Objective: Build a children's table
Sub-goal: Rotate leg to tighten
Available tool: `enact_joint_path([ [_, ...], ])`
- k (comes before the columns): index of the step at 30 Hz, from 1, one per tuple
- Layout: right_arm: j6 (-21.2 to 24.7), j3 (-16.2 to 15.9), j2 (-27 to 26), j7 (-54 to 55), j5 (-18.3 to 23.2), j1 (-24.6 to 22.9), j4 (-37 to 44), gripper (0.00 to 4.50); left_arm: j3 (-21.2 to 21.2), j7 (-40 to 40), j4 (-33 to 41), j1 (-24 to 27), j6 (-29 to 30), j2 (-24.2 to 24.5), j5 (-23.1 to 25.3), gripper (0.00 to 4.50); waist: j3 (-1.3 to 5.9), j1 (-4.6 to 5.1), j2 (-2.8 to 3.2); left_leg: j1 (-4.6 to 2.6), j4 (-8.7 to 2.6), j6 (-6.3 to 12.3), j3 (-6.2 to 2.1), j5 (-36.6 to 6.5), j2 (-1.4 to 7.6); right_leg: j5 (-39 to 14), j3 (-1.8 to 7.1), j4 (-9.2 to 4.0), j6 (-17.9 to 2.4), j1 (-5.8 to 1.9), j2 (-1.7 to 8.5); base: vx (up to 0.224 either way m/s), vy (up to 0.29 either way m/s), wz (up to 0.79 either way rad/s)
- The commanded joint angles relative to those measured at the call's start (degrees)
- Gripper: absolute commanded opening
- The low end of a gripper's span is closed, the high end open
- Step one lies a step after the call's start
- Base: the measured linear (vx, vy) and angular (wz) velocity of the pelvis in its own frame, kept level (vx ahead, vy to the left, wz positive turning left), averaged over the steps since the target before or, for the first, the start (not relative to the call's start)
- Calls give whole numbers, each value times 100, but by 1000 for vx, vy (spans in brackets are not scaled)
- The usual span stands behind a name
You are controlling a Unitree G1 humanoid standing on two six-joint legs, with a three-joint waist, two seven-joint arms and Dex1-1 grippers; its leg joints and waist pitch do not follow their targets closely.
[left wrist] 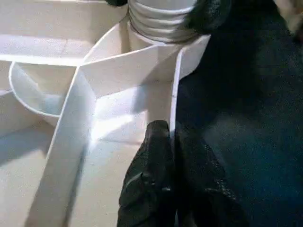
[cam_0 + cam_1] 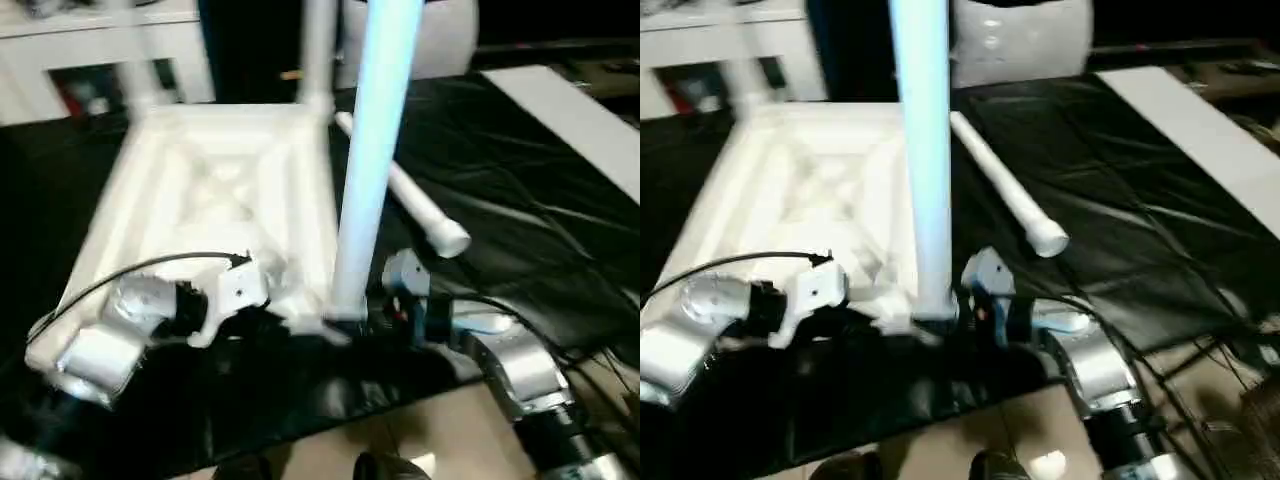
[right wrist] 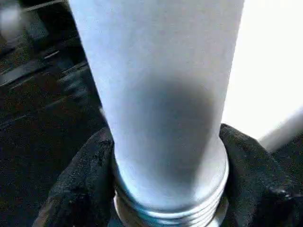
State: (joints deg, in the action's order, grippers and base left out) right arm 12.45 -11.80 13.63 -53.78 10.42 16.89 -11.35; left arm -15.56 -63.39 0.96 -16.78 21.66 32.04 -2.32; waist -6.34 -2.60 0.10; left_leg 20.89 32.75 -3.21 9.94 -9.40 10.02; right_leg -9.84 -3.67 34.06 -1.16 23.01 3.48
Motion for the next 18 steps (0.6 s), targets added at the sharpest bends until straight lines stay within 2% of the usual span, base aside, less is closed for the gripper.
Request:
enact_joint_path([
  [1, 76, -193, -382, 374, 20, 93, 47, 274, -143, 399, 472, 163, 428, -364, -131, 0, 330, -17, -34, -11, -426, 48, -173, -1871, 279, -3214, 281, -553, -757, -235, 514, 0, 0, 0],
  [2, 90, -192, -438, 456, 2, 102, 28, 274, -132, 488, 532, 187, 515, -425, -114, 0, 334, 4, -24, -9, -424, 43, -174, -1858, 285, -3203, 284, -543, -749, -234, 514, 0, 0, 0],
  [3, 154, -173, -671, 842, -82, 147, -70, 273, -122, 848, 759, 255, 867, -667, -17, 0, 336, 35, -27, -16, -408, 71, -165, -1840, 275, -3230, 288, -560, -736, -213, 506, 0, 0, 0],
  [4, 154, -173, -671, 842, -82, 147, -70, 273, -122, 848, 759, 255, 867, -667, -17, 0, 329, 51, -30, -23, -402, 86, -162, -1813, 280, -3217, 294, -569, -755, -194, 505, 0, 0, 0],
  [5, 199, -146, -846, 1160, -156, 195, -171, 273, -111, 1140, 872, 262, 1103, -884, 69, 0, 333, 52, -47, -37, -393, 103, -154, -1813, 270, -3256, 292, -586, -732, -181, 495, 0, 0, 0],
  [7, 282, -71, -1125, 1651, -255, 286, -363, 273, -144, 1533, 982, 212, 1420, -1207, 224, 0, 340, 52, -18, -41, -391, 131, -147, -1672, 271, -2974, 303, -565, -788, -177, 477, 0, 0, 0],
  [9, 323, 38, -1461, 2278, -404, 425, -645, 273, -201, 2048, 1006, 96, 1703, -1658, 436, 0, 341, 69, -15, -57, -396, 104, -140, -1718, 279, -2786, 302, -555, -849, -164, 455, 0, 0, 0],
  [11, 370, 151, -1708, 2733, -462, 527, -829, 273, -308, 2389, 1001, -27, 1885, -1948, 568, 0, 361, 55, 3, -62, -391, 78, -139, -1725, 278, -2574, 305, -537, -879, -170, 455, 0, 0, 0],
  [14, 309, 168, -1819, 3011, -568, 583, -964, 273, -431, 2542, 925, -135, 1903, -2135, 602, 0, 388, 41, 0, -42, -386, 115, -132, -1634, 268, -2255, 309, -509, -905, -199, 449, 0, 0, 0],
  [15, 242, 177, -1848, 3073, -623, 588, -995, 273, -492, 2564, 918, -172, 1924, -2152, 623, 0, 391, 25, 26, -44, -382, 138, -124, -1572, 273, -2082, 319, -500, -935, -191, 452, 0, 0, 0],
  [16, 194, 204, -1848, 3086, -639, 578, -996, 308, -505, 2553, 890, -200, 1912, -2127, 631, 0, 403, 22, 25, -31, -375, 163, -117, -1505, 268, -1883, 318, -483, -968, -210, 443, 0, 0, 0],
  [18, 107, 211, -1827, 3078, -660, 572, -995, 343, -513, 2513, 873, -227, 1909, -2057, 658, 0, 409, 11, 31, -12, -375, 197, -114, -1395, 263, -1681, 314, -459, -1014, -235, 443, 0, 0, 0],
])
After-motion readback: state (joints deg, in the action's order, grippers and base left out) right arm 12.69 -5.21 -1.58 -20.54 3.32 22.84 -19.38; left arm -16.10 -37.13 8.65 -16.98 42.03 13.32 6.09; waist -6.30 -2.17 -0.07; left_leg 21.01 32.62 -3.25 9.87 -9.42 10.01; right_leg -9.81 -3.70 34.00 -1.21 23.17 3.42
